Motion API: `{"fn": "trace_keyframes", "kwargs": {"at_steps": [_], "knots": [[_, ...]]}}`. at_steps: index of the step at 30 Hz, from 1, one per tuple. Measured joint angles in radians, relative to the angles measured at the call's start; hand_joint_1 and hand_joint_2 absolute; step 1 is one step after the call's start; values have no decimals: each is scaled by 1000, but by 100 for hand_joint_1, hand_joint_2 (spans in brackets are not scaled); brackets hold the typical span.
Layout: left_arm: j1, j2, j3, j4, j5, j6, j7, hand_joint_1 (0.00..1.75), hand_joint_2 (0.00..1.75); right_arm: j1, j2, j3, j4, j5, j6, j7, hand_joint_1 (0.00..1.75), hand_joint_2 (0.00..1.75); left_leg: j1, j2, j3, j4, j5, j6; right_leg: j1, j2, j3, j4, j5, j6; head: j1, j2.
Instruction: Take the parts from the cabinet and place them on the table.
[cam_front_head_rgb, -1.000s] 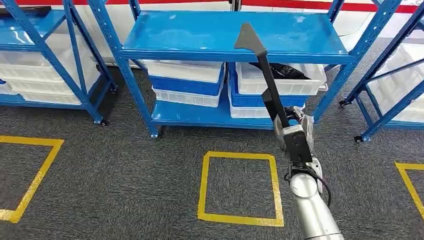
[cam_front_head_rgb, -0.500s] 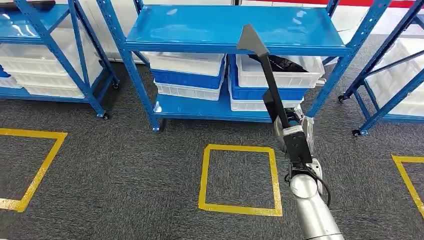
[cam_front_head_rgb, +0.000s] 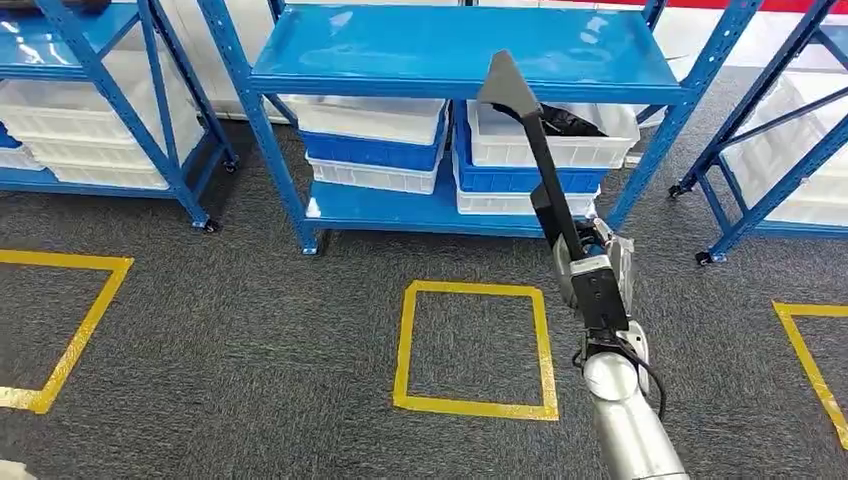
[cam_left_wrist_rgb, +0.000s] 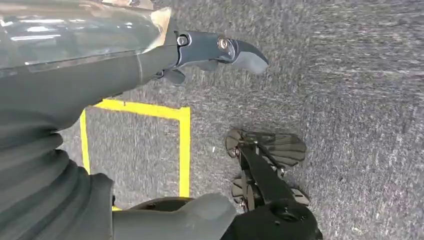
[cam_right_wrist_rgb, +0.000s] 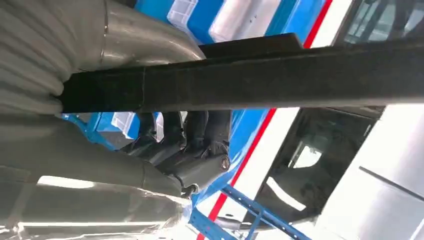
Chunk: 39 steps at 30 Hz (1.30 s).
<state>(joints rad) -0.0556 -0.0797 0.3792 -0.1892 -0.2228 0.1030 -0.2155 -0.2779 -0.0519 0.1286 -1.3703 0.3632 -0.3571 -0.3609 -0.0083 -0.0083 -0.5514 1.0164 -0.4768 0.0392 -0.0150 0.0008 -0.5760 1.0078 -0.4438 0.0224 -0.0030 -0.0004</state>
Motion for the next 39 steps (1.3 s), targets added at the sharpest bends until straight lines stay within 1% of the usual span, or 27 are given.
{"fn": "trace_keyframes", "kwargs": {"at_steps": [2,3,5,7,8,9,11,12,14,16,17,18,19,21,22,23,24,25,27,28,29,32,33,34,36,38,39], "knots": [[0,0,0,0,-1,0,0,0,175,6,-1,0,-5,0,-1,0,175,175,1,4,0,-23,21,15,6,2,-4,-5,8,17,0,0],[-1,-1,0,0,-4,0,0,0,175,9,-6,-3,-8,0,-3,0,175,175,4,10,-1,-31,33,17,2,0,-19,12,-10,14,2,0],[-2,-1,0,0,-10,-1,-1,0,175,13,-8,-6,-18,0,-6,0,175,175,2,11,-17,-34,44,35,2,0,-64,124,-89,0,6,0],[-2,-2,0,0,-18,-6,-1,0,175,40,-11,-13,-28,1,-8,1,175,175,-2,11,-35,-33,57,37,-1,0,-117,276,-151,1,6,0],[-2,-2,0,0,-19,-6,-1,0,175,54,-12,-17,-32,1,-10,1,175,175,-2,11,-42,-32,63,36,-1,0,-113,288,-150,8,6,0],[-1,-2,0,0,-19,-6,-1,0,175,65,-13,-21,-37,1,-10,1,175,175,-2,11,-49,-32,69,34,-2,0,-87,255,-137,18,6,0],[-1,-2,0,0,-20,-7,-3,0,175,76,-15,-26,-50,2,-14,2,175,175,-1,11,-62,-26,76,25,-6,-1,16,86,-82,39,6,0],[-2,-3,0,0,-21,-8,-5,0,175,77,-15,-27,-59,3,-16,2,175,175,-2,12,-69,-16,79,21,-9,-3,65,3,-70,42,6,0],[-4,-2,0,0,-21,-9,-6,0,175,84,-15,-31,-75,8,-18,3,175,175,-9,14,-80,-7,82,12,-2,2,54,-9,-63,16,2,0],[-3,-2,0,0,-21,-9,-6,0,175,93,-16,-33,-83,11,-19,6,175,175,-4,14,-81,-10,93,-1,5,2,51,-6,-55,4,3,0],[-2,-2,0,0,-22,-9,-6,0,175,95,-17,-34,-86,11,-19,6,175,175,-3,12,-84,-8,97,-7,-3,2,50,-11,-47,-7,3,0],[-2,-1,0,0,-22,-9,-6,0,175,95,-17,-34,-89,12,-19,6,175,175,2,7,-94,6,77,-13,-10,0,55,-12,-37,-15,4,0],[-2,-2,-1,0,-23,-9,-6,0,175,97,-16,-35,-95,12,-19,6,175,175,4,6,-111,49,28,-21,-10,0,47,-12,-31,-25,-4,0],[-2,-2,-1,0,-25,-9,-6,0,175,104,-16,-35,-100,13,-19,6,175,175,13,6,-163,203,-70,-35,-7,0,31,-11,-18,-30,-6,0],[-2,-2,-1,0,-29,-9,-6,0,175,109,-16,-35,-101,13,-19,6,175,175,17,6,-181,268,-100,-41,-5,-1,24,-10,-13,-28,-7,0],[-1,-2,-1,0,-31,-9,-5,0,175,114,-16,-36,-102,13,-20,6,175,175,21,6,-184,300,-107,-44,-5,-1,17,-9,-8,-28,-8,0],[-1,-2,-1,0,-33,-9,-4,0,175,119,-16,-37,-102,13,-20,6,175,175,24,6,-165,285,-96,-45,-5,-1,13,-9,-5,-24,-7,0],[-1,-2,-1,0,-39,-9,-2,0,175,125,-16,-38,-104,13,-20,6,175,175,28,6,-118,221,-66,-46,-5,-1,9,-9,-1,-23,-8,0],[-2,1,-1,0,-42,-8,3,0,175,136,-16,-40,-117,13,-21,6,175,175,32,5,2,38,-3,-42,-6,0,7,-9,5,-14,-7,0],[-5,2,-1,0,-44,-8,4,0,175,140,-16,-42,-123,13,-21,6,175,175,28,2,25,-8,-17,-39,-3,0,3,-9,9,-8,-7,0],[-5,3,-1,0,-51,-8,4,0,175,140,-16,-46,-129,14,-23,6,175,175,22,1,17,-9,-8,-30,1,0,-2,-7,13,-2,-5,0],[-3,6,-2,0,-62,-10,5,0,175,158,-14,-51,-143,14,-25,6,175,175,9,2,8,-9,6,-10,-8,-1,-9,-13,28,21,-6,0],[-3,6,-2,0,-67,-11,5,0,175,167,-14,-56,-153,16,-26,8,175,175,20,8,7,-28,24,8,-1,-1,-17,-2,23,26,-5,0],[-7,6,-3,0,-74,-13,6,0,175,177,-13,-62,-159,19,-27,8,175,175,14,10,-1,-29,33,16,-4,-1,-38,28,-10,19,-7,0],[-12,8,-7,0,-85,-15,11,0,175,201,-13,-79,-180,29,-28,12,175,175,11,10,-22,-28,47,26,-4,-1,-98,178,-102,-3,2,0],[-14,9,-11,0,-95,-15,16,0,175,233,-11,-91,-202,41,-29,12,175,175,8,10,-41,-27,60,26,-3,-1,-139,308,-154,-3,3,0],[-14,9,-15,0,-97,-15,18,0,175,247,-9,-96,-209,48,-28,14,175,175,6,11,-49,-27,66,25,-3,-1,-125,304,-151,3,4,0]]}}
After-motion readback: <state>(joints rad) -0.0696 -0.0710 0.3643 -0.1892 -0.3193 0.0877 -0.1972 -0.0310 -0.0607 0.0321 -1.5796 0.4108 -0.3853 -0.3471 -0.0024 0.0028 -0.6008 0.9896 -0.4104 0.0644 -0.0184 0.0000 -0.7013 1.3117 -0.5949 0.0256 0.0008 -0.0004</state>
